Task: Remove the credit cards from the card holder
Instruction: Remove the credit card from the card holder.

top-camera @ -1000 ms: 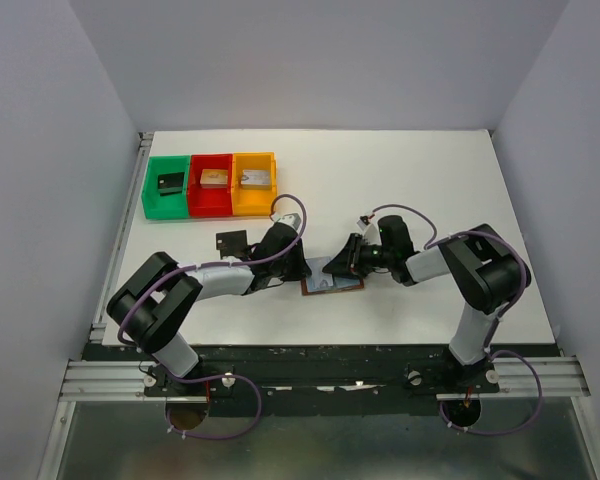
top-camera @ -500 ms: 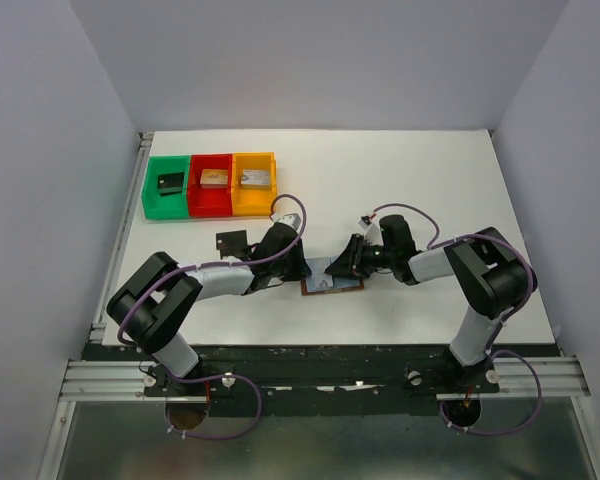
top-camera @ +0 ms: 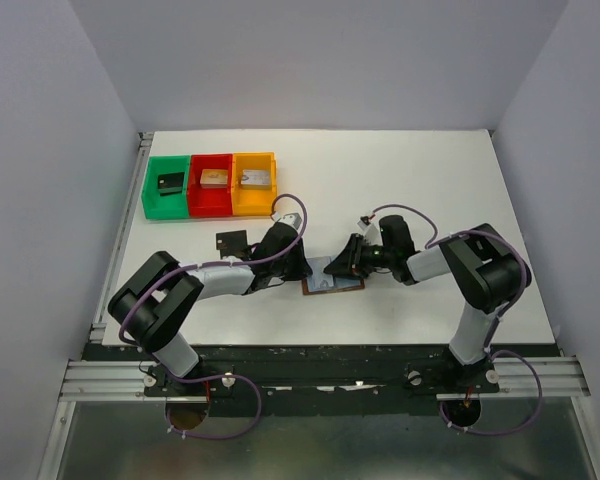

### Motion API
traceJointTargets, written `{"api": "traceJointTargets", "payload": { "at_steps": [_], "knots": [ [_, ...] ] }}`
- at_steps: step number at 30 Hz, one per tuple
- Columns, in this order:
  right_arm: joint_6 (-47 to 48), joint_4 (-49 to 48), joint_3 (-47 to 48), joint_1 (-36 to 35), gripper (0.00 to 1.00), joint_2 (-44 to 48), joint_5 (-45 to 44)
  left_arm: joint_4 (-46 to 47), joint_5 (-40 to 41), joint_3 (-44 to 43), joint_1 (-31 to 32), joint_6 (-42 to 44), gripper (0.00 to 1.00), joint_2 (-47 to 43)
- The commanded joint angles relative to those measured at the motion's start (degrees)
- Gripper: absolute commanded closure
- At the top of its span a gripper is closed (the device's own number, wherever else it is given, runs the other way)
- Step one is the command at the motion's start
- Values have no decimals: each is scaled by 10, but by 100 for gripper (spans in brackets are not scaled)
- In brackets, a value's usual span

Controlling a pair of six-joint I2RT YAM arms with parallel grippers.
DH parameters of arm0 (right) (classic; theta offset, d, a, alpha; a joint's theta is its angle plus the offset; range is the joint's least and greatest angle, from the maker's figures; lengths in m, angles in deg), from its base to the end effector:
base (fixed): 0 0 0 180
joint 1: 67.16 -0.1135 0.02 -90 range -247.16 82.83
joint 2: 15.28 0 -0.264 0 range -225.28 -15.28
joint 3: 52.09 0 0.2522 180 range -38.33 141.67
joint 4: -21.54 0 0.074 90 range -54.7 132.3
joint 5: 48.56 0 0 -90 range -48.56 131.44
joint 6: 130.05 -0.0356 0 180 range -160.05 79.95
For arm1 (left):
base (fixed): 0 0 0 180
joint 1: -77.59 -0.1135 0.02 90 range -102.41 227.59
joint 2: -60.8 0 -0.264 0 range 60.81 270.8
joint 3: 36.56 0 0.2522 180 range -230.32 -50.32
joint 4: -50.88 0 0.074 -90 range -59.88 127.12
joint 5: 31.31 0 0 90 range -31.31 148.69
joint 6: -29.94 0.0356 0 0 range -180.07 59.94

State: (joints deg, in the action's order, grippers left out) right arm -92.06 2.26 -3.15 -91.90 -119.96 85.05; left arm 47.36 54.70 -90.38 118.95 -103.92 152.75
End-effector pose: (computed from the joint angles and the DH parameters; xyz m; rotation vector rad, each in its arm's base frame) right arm 0.2705 0.1517 0.1011 0.0958 2.4665 1.5166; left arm 0.2304 -0.2062 0.1488 -0.0151 2.4452 -0.8057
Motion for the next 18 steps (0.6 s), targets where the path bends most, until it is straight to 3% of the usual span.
{"api": "traceJointTargets", "payload": {
  "at_steps": [1,18],
  "knots": [
    [-9,-34,12,-1,63,-21,17,-21,-8,13,2,3,100,15],
    [-15,-44,38,-27,63,-51,40,7,-35,13,7,9,100,19]
  ]
}}
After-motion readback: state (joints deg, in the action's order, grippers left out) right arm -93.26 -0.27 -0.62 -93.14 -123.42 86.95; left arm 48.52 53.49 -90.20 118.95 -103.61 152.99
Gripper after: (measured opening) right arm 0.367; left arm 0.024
